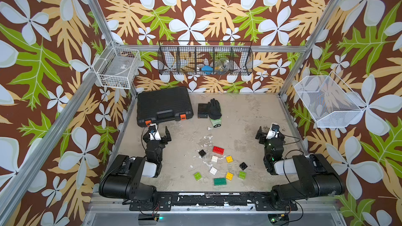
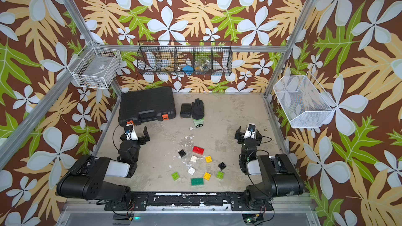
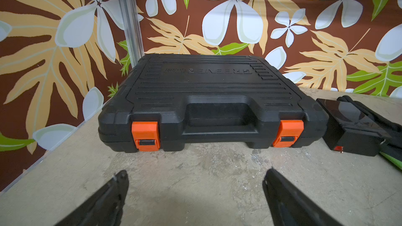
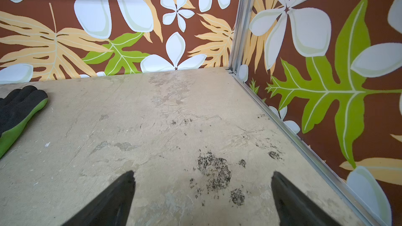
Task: Assemble a giraffe with lego
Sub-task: Pick up the lego brick from the center of the board.
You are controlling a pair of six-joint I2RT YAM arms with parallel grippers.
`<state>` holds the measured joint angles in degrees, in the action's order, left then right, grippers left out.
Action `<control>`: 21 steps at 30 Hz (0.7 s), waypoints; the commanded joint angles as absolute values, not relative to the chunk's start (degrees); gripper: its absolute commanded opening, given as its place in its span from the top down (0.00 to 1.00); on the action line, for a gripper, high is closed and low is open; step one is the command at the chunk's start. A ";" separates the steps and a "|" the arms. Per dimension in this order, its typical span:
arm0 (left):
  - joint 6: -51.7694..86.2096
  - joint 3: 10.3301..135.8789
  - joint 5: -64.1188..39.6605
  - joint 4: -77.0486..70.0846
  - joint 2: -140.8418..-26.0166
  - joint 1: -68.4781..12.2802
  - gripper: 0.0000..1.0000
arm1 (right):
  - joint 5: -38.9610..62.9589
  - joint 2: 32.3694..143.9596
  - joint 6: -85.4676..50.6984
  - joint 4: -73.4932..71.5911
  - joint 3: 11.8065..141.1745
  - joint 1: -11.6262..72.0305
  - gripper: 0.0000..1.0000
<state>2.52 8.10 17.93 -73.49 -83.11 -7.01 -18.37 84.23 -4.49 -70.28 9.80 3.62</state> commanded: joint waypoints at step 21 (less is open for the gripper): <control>3.36 9.30 20.71 -71.96 -81.24 -6.93 0.00 | -18.77 84.18 -4.81 -71.97 9.89 3.64 0.00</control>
